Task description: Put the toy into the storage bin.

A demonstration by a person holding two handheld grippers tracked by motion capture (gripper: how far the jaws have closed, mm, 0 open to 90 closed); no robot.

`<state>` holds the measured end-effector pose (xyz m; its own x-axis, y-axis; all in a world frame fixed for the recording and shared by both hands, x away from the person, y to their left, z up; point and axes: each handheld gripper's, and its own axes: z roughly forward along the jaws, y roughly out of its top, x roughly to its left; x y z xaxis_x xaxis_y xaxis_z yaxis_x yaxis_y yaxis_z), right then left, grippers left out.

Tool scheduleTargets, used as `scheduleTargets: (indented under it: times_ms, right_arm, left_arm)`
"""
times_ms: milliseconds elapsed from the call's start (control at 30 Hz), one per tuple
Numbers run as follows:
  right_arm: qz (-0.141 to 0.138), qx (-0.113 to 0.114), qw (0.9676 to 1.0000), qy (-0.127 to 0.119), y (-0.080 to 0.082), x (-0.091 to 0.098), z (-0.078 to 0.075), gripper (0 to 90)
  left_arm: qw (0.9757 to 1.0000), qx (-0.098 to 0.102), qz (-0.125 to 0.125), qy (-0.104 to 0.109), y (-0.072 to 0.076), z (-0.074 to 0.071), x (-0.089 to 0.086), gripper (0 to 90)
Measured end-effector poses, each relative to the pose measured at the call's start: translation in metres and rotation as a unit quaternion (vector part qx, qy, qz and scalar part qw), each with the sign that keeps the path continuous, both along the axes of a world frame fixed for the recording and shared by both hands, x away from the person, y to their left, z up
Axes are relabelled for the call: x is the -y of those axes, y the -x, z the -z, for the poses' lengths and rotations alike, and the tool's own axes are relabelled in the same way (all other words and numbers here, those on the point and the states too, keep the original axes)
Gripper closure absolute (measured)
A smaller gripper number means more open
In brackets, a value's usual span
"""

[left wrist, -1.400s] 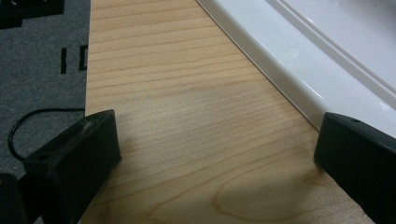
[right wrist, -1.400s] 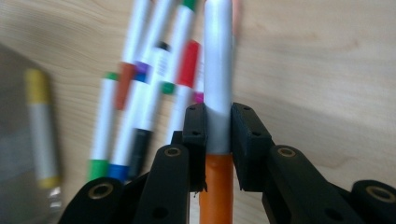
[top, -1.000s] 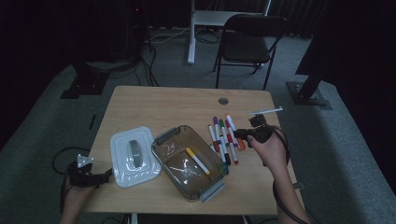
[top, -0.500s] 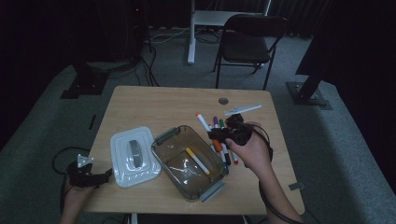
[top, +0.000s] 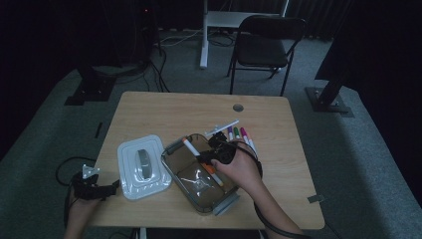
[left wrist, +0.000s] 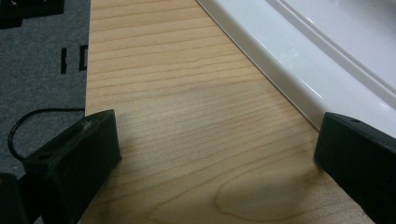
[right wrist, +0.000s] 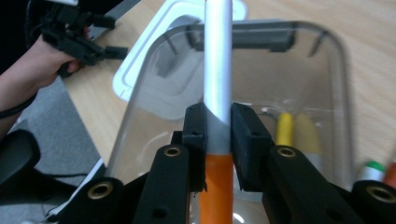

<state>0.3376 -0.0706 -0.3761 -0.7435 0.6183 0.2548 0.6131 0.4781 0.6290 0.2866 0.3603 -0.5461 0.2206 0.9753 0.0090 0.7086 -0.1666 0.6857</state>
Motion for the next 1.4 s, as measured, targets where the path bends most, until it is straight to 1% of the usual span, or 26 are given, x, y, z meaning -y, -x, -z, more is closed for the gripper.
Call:
scheduleTargets:
  times_ms: [33, 67, 133, 167, 200, 233, 300, 333, 367, 433, 467, 500, 633, 667, 700, 733, 800, 833, 933, 967, 1067, 1133, 1167, 1300, 1333, 1400]
  right_arm:
    - [0.000, 0.000, 1.0000, 0.000, 0.000, 0.000, 0.000, 76.4]
    - [-0.010, -0.010, 0.9999, 0.005, 0.001, -0.008, 0.005, 76.5]
    - [-0.017, -0.017, 0.9996, 0.014, 0.002, -0.015, 0.010, 76.4]
    - [-0.017, -0.017, 0.9996, 0.014, 0.002, -0.015, 0.010, 76.4]
    - [-0.023, -0.024, 0.9993, 0.019, 0.002, -0.021, 0.016, 76.4]
    - [-0.024, -0.028, 0.9990, 0.025, 0.002, -0.024, 0.019, 76.4]
    - [-0.026, -0.032, 0.9988, 0.026, 0.001, -0.027, 0.021, 76.4]
    - [-0.032, -0.038, 0.9982, 0.034, 0.001, -0.033, 0.027, 76.5]
    - [-0.032, -0.041, 0.9980, 0.037, 0.001, -0.036, 0.030, 76.5]
    - [-0.032, -0.041, 0.9980, 0.037, 0.001, -0.036, 0.030, 76.5]
    - [-0.033, -0.044, 0.9977, 0.039, 0.000, -0.038, 0.033, 76.5]
    - [-0.036, -0.050, 0.9970, 0.047, -0.002, -0.043, 0.039, 76.5]
    - [-0.035, -0.066, 0.9951, 0.066, -0.007, -0.049, 0.051, 76.5]
    - [-0.035, -0.066, 0.9951, 0.066, -0.007, -0.049, 0.051, 76.5]
    - [-0.035, -0.071, 0.9945, 0.068, -0.008, -0.050, 0.054, 76.4]
    - [-0.036, -0.079, 0.9934, 0.075, -0.010, -0.054, 0.062, 76.4]
    - [-0.037, -0.080, 0.9932, 0.076, -0.011, -0.055, 0.064, 76.5]
    - [-0.040, -0.088, 0.9920, 0.081, -0.011, -0.056, 0.066, 76.4]
    - [-0.041, -0.093, 0.9906, 0.092, -0.013, -0.059, 0.075, 76.5]
    - [-0.041, -0.093, 0.9906, 0.092, -0.013, -0.059, 0.075, 76.5]
    - [-0.044, -0.097, 0.9890, 0.103, -0.014, -0.062, 0.080, 76.4]
    - [-0.048, -0.105, 0.9876, 0.106, -0.014, -0.065, 0.085, 76.5]
    - [-0.048, -0.105, 0.9876, 0.106, -0.014, -0.065, 0.085, 76.5]
    - [-0.055, -0.116, 0.9842, 0.122, -0.013, -0.070, 0.090, 76.4]
    - [-0.056, -0.114, 0.9839, 0.125, -0.012, -0.071, 0.092, 76.4]
    - [-0.059, -0.120, 0.9820, 0.134, -0.012, -0.073, 0.093, 76.4]
  left_arm:
    - [1.0000, 0.000, 0.000, 0.000, 0.000, 0.000, 0.000, 0.7]
    - [1.0000, 0.000, 0.000, 0.000, 0.000, 0.000, 0.000, 0.7]
    - [1.0000, 0.000, 0.001, -0.001, 0.000, 0.000, 0.000, 0.7]
    - [1.0000, 0.000, 0.001, -0.001, 0.000, 0.000, 0.000, 0.7]
    - [1.0000, 0.000, 0.001, -0.001, 0.000, 0.000, 0.000, 0.7]
    - [1.0000, 0.000, 0.001, -0.001, 0.000, 0.000, 0.000, 0.7]
    - [1.0000, 0.000, 0.001, -0.001, 0.000, 0.000, 0.000, 0.7]
    - [1.0000, 0.000, 0.001, -0.001, 0.000, 0.000, 0.000, 0.7]
    - [1.0000, 0.000, 0.001, -0.001, 0.000, 0.000, 0.000, 0.7]
    - [1.0000, 0.000, 0.001, -0.001, 0.000, 0.000, 0.000, 0.7]
    - [1.0000, 0.000, 0.000, -0.001, 0.000, 0.000, 0.000, 0.7]
    - [1.0000, 0.000, 0.000, 0.000, 0.000, 0.000, 0.000, 0.7]
    - [1.0000, 0.000, 0.000, -0.001, 0.000, 0.000, 0.000, 0.7]
    - [1.0000, 0.000, 0.000, -0.001, 0.000, 0.000, 0.000, 0.7]
    - [1.0000, 0.001, 0.000, -0.001, 0.000, 0.000, 0.000, 0.7]
    - [1.0000, 0.000, 0.001, -0.001, 0.000, 0.000, 0.000, 0.7]
    - [1.0000, 0.000, 0.001, -0.001, 0.000, 0.000, 0.000, 0.7]
    - [1.0000, 0.000, 0.001, -0.001, 0.000, 0.000, 0.000, 0.7]
    - [1.0000, 0.000, 0.001, -0.002, 0.000, 0.000, 0.000, 0.7]
    - [1.0000, 0.000, 0.000, -0.001, 0.000, 0.000, 0.000, 0.7]
    - [1.0000, 0.000, 0.000, -0.001, 0.000, 0.000, 0.000, 0.7]
    - [1.0000, 0.000, 0.000, 0.000, 0.000, 0.000, 0.000, 0.7]
    - [1.0000, 0.000, 0.000, -0.001, 0.000, 0.000, 0.000, 0.7]
    - [1.0000, 0.000, 0.000, 0.000, 0.000, 0.000, 0.000, 0.7]
    - [1.0000, 0.000, 0.000, 0.000, 0.000, 0.000, 0.000, 0.7]
    - [1.0000, 0.000, 0.000, 0.000, 0.000, 0.000, 0.000, 0.7]
